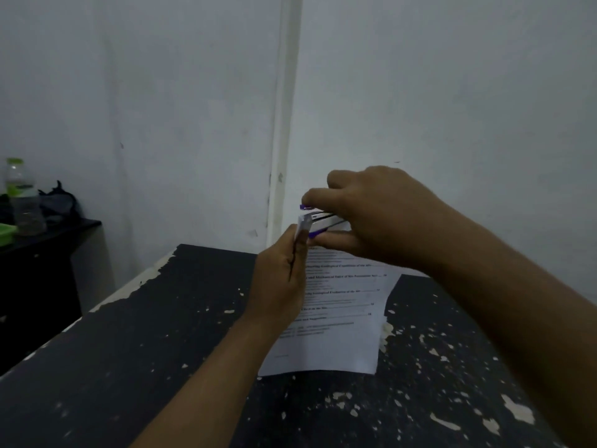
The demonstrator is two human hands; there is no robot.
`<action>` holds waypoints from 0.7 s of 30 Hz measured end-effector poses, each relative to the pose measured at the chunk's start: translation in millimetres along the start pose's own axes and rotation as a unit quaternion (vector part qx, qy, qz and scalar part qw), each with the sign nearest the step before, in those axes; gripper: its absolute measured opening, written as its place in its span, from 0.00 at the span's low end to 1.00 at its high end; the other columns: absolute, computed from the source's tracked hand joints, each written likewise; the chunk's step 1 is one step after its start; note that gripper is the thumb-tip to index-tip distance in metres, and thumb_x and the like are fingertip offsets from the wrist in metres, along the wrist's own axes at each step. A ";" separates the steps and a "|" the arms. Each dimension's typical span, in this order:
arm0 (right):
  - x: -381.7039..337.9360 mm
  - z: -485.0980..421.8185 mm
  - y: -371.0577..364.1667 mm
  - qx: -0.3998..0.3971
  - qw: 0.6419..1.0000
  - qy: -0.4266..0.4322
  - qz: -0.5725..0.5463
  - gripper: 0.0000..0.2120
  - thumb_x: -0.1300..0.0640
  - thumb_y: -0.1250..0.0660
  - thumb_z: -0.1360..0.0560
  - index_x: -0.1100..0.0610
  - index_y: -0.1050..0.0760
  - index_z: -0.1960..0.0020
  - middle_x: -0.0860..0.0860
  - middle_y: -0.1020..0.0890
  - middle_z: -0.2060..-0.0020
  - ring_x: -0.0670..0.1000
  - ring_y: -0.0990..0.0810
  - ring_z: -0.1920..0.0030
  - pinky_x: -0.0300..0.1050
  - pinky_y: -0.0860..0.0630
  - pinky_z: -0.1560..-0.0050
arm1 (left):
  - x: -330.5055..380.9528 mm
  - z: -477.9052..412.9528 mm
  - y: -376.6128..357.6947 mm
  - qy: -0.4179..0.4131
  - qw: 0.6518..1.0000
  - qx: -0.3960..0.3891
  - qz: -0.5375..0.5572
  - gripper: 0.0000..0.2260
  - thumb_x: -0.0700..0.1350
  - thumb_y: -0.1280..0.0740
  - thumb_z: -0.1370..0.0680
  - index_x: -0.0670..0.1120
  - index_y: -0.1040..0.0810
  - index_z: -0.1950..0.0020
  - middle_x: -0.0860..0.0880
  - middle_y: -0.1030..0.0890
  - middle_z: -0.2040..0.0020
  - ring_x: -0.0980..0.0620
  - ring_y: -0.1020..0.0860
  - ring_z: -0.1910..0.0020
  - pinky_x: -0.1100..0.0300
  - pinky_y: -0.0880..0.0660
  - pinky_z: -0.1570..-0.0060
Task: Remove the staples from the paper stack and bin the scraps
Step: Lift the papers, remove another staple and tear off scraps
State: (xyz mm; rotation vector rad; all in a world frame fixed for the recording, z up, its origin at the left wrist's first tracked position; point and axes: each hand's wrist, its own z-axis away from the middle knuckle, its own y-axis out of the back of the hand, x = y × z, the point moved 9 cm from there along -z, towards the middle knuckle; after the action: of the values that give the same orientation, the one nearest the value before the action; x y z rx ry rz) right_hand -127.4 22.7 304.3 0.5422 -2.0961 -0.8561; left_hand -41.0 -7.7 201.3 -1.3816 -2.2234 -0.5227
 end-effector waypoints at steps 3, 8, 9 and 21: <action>-3.3 -6.9 1.2 -0.007 0.999 0.027 0.031 0.22 0.36 0.36 0.25 0.46 0.24 0.36 0.48 0.20 0.53 0.46 0.33 0.64 0.42 0.39 0.60 | -0.8 0.9 0.1 0.000 1.000 0.011 -0.006 0.14 0.59 0.44 0.19 0.52 0.25 0.52 0.58 0.21 0.64 0.57 0.20 0.65 0.71 0.27 0.68; -5.5 -15.1 -2.5 -0.052 0.997 0.055 0.014 0.21 0.36 0.34 0.27 0.45 0.22 0.39 0.43 0.29 0.56 0.43 0.34 0.63 0.43 0.38 0.55 | 0.1 1.6 -0.6 -0.028 0.999 0.006 -0.027 0.11 0.58 0.43 0.19 0.54 0.27 0.54 0.62 0.23 0.64 0.58 0.20 0.64 0.73 0.26 0.66; -5.5 -15.8 -3.2 -0.061 0.996 0.057 0.009 0.21 0.36 0.33 0.27 0.45 0.22 0.39 0.42 0.30 0.57 0.43 0.33 0.63 0.43 0.37 0.53 | 0.8 1.6 -0.8 -0.030 0.999 0.006 -0.029 0.12 0.60 0.44 0.19 0.54 0.27 0.54 0.62 0.23 0.64 0.57 0.19 0.64 0.72 0.25 0.65; -7.3 -9.7 -12.4 -0.125 0.989 0.076 0.039 0.16 0.43 0.31 0.26 0.46 0.22 0.39 0.43 0.26 0.54 0.44 0.31 0.59 0.38 0.37 0.62 | 8.7 2.4 -3.0 -0.062 0.994 -0.021 -0.088 0.27 0.65 0.48 0.21 0.45 0.20 0.46 0.58 0.21 0.59 0.57 0.20 0.65 0.72 0.23 0.62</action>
State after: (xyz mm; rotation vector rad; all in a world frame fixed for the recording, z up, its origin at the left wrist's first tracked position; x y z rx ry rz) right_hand -114.2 15.0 296.0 0.3773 -1.8278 -0.9828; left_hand -47.5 -1.4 204.1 -1.2773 -2.4618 -0.5601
